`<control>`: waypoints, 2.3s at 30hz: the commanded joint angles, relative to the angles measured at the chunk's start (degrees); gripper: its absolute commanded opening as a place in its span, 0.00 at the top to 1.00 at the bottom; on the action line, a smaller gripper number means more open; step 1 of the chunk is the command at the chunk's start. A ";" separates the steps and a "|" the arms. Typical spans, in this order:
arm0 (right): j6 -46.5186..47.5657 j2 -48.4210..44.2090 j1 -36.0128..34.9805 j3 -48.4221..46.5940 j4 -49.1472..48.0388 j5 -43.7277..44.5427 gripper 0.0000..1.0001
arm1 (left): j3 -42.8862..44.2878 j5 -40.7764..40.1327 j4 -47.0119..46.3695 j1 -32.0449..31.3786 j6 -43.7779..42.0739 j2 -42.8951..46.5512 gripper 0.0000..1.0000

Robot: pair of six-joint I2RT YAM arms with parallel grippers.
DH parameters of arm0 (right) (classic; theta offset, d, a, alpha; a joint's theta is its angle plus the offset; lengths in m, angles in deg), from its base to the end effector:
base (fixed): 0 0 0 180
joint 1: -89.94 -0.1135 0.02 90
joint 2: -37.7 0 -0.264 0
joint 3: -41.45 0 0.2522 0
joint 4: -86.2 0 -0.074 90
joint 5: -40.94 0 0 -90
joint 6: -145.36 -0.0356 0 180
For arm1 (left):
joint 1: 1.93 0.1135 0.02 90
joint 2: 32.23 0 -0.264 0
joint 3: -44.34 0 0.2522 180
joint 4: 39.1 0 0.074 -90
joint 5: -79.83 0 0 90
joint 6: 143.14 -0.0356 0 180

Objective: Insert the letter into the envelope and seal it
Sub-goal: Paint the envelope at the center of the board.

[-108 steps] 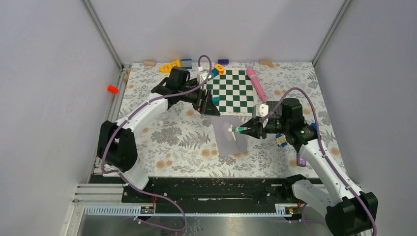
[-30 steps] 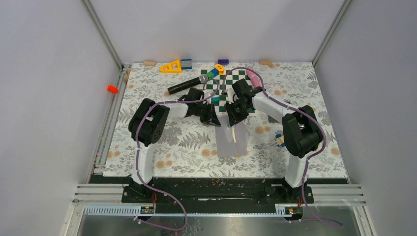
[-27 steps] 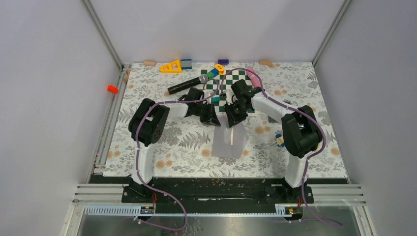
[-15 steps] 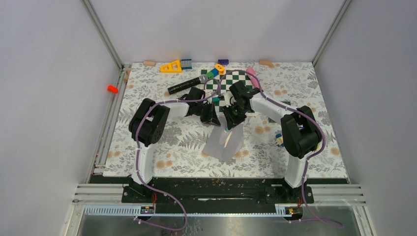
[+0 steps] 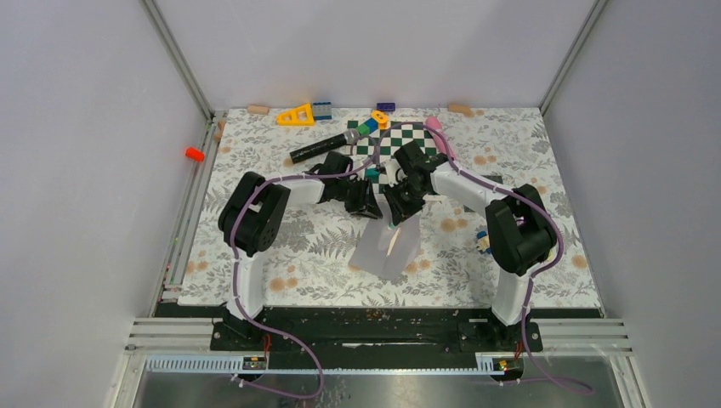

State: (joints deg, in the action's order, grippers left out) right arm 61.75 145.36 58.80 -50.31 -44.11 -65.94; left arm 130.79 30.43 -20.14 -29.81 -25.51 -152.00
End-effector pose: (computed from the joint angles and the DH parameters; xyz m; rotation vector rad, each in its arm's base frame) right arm 0.3261 0.2091 0.1976 -0.9653 2.5677 0.5245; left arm 0.3636 -0.2186 0.1242 0.3343 2.5996 -1.2649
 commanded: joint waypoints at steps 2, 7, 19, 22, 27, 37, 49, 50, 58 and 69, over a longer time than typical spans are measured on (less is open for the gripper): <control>1.62 -1.90 -0.77 0.34 1.07 4.24 1.00 | -3.45 5.18 -4.07 1.96 -2.22 5.92 0.69; 1.49 -2.12 -0.50 0.19 0.68 4.56 1.00 | -4.05 9.91 -0.91 1.58 -4.63 5.92 0.71; 0.92 -3.47 -0.51 -0.14 0.15 2.79 1.00 | -3.79 5.20 5.66 -1.38 -7.07 1.17 0.98; 0.25 -3.92 -0.50 0.21 -0.36 0.94 1.00 | -3.51 3.41 6.16 -1.38 -6.46 -0.17 1.00; -0.97 -4.22 -0.55 0.76 -0.81 -1.58 1.00 | -3.49 1.59 6.15 -1.39 -5.41 -1.39 1.00; -1.71 -2.73 -1.44 2.47 -0.99 -3.46 1.00 | -3.80 0.38 5.29 -1.39 -4.18 -1.60 1.00; -2.24 -1.48 -3.20 1.93 -1.27 -5.00 1.00 | -4.03 0.29 4.88 -1.39 -3.73 -1.61 1.00; -2.20 -1.43 -3.20 1.97 -1.21 -4.72 1.00 | -4.05 0.20 4.89 -1.39 -3.75 -1.53 1.00; -1.00 -2.37 -3.14 2.54 -1.28 3.49 1.00 | -4.29 -0.03 4.89 -1.39 -3.86 -1.36 1.00; -0.92 -2.57 -2.26 2.70 -3.07 11.41 1.00 | -4.39 -0.34 4.93 -1.37 -4.08 -1.07 1.00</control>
State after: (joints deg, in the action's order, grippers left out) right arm 59.57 143.52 56.33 -47.93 -46.32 -62.55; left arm 126.77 36.88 -15.05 -30.73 -26.62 -151.12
